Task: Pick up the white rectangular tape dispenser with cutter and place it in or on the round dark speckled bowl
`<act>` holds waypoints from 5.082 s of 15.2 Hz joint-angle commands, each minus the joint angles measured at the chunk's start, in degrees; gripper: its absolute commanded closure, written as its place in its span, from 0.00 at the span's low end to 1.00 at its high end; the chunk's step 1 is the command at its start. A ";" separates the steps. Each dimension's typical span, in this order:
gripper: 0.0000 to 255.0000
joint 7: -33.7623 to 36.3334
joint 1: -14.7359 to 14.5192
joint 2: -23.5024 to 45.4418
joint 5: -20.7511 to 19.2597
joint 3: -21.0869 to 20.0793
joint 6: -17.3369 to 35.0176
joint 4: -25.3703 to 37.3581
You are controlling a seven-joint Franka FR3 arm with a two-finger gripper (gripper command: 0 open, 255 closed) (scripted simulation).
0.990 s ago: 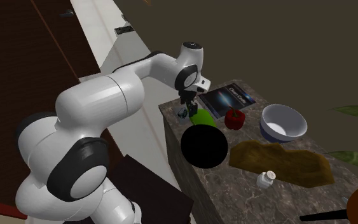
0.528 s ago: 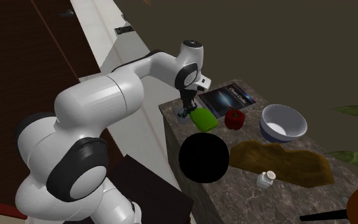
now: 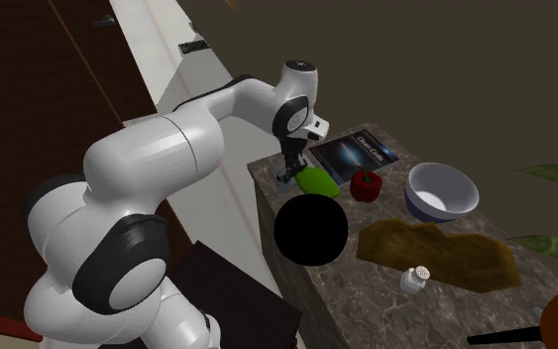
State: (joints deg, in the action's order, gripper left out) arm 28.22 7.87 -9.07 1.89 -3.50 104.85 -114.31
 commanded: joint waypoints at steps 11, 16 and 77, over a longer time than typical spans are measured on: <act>1.00 0.22 0.02 0.22 -0.05 0.04 -9.24 9.31; 1.00 0.33 0.03 0.88 -0.09 0.05 -13.19 13.91; 1.00 -20.10 8.25 -23.46 -6.46 13.94 -16.29 -7.31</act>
State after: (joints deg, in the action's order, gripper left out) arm 8.10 16.16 -32.65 -4.62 10.48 88.52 -121.28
